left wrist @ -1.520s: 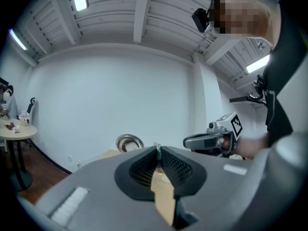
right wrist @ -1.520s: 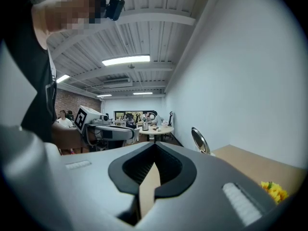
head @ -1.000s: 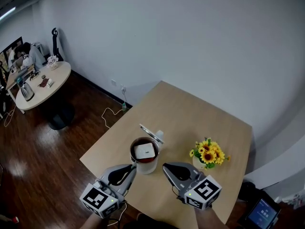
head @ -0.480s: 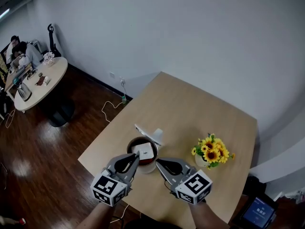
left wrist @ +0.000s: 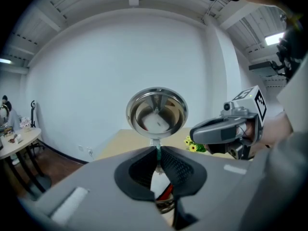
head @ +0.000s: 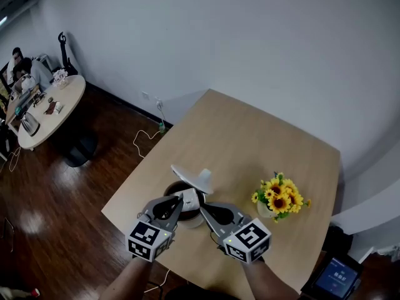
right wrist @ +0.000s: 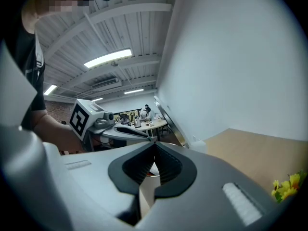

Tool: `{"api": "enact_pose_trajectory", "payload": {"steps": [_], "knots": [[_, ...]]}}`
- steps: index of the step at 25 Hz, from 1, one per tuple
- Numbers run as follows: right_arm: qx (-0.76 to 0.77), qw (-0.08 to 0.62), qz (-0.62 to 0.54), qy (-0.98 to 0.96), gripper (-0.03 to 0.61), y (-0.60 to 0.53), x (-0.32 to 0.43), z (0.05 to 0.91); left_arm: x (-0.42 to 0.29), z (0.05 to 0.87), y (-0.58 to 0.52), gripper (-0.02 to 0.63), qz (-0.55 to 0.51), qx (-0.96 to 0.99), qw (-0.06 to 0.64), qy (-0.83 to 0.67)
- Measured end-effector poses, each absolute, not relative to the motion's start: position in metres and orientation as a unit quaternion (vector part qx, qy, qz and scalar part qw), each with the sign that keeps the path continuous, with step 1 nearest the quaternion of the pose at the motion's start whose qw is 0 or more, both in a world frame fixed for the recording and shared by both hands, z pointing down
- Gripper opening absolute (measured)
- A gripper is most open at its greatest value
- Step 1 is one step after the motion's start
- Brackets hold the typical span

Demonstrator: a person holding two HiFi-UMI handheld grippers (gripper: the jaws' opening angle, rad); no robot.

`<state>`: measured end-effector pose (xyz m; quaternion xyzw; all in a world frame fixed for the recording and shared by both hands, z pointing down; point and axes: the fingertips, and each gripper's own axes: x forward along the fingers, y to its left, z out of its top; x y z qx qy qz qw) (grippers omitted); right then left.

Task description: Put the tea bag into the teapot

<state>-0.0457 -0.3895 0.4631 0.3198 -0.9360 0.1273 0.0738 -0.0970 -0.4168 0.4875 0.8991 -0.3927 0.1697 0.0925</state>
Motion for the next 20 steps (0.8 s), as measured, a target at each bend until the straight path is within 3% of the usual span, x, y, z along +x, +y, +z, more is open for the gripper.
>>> {"api": "enact_pose_trajectory", "payload": {"steps": [12,20], "knots": [[0.308,0.081,0.127,-0.939,0.002,-0.385,-0.050,0.468,-0.101,0.509,-0.431,0.038,0.272,0.875,0.067,-0.394],[0.307,0.082,0.125,-0.940,0.002,-0.379,-0.047,0.468,-0.101,0.517,-0.429,0.054,0.285,0.872,0.063,-0.393]]}}
